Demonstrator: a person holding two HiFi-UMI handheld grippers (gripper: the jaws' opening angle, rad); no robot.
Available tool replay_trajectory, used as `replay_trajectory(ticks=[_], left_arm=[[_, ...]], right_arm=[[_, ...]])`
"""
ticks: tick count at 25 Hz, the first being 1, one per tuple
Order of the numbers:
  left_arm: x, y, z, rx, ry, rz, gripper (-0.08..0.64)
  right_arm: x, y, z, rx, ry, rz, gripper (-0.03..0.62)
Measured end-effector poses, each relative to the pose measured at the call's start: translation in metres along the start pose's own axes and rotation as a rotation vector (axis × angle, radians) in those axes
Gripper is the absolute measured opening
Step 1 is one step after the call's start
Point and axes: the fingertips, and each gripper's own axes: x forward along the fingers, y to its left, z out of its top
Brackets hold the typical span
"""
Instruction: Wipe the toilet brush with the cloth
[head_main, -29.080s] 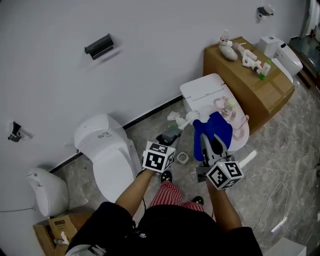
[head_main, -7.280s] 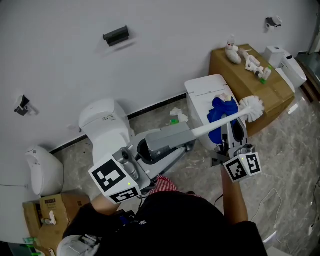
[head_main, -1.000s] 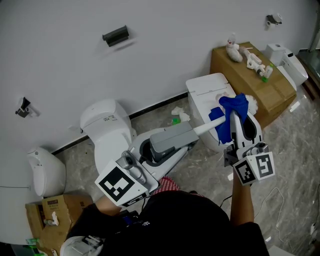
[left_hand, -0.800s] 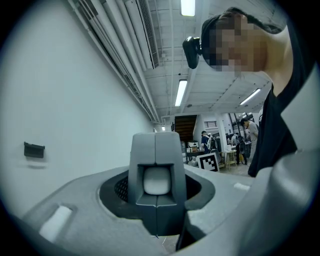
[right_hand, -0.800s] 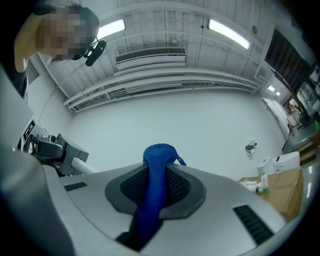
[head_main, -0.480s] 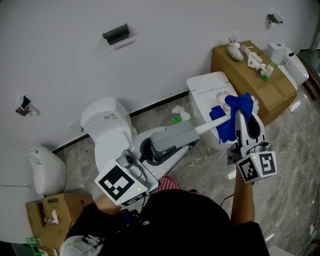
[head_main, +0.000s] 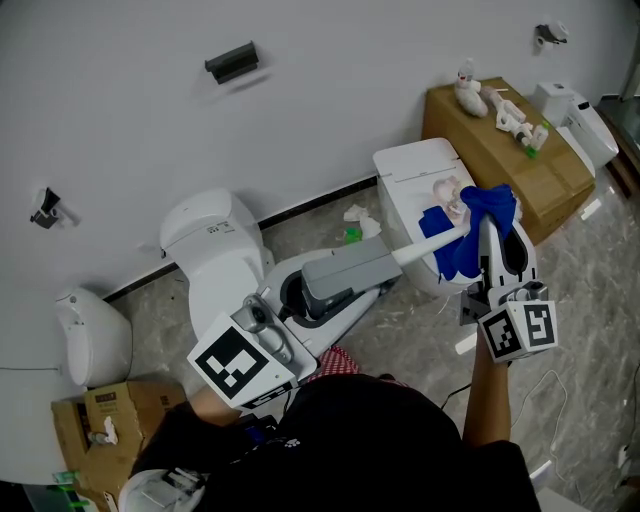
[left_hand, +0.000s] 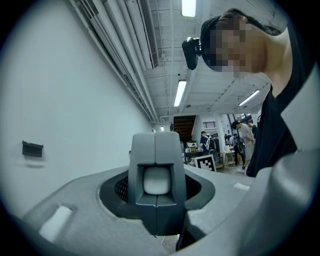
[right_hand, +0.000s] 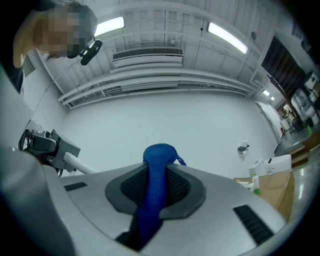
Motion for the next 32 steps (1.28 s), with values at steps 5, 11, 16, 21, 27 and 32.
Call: replay_trajectory(ticks=[5,11,16,21,27,32], left_arm=[[0.0,-0.002,-0.002,0.0,0.009,0.005,0.169],[0.002,-0.002,-0.003,-0.001,0.01,0.008,0.169],[0.002,0.001,-0.005,-0.008,0.009,0.016,0.169],[0.001,0.003,-0.007,-0.007,0.008,0.029,0.169],[-0.001,0.01,-0.012,0.001,0.017,0.059,0.169],[-0.005,0.02,-0.014,0.003,0.02,0.082,0.169]], right_arm=[[-0.001,-0.002,-0.001,-0.004,0.0,0.0,0.064],[-0.005,-0.002,-0.001,-0.008,-0.011,-0.004,0.064],[-0.006,0.003,0.001,0.001,-0.019,0.019,0.064],[-0.008,0.01,0.002,0.009,-0.022,0.048,0.064],[-0.01,0.027,0.003,0.006,-0.022,0.099,0.064],[-0.009,0.043,0.002,0.005,-0.01,0.143,0.064]])
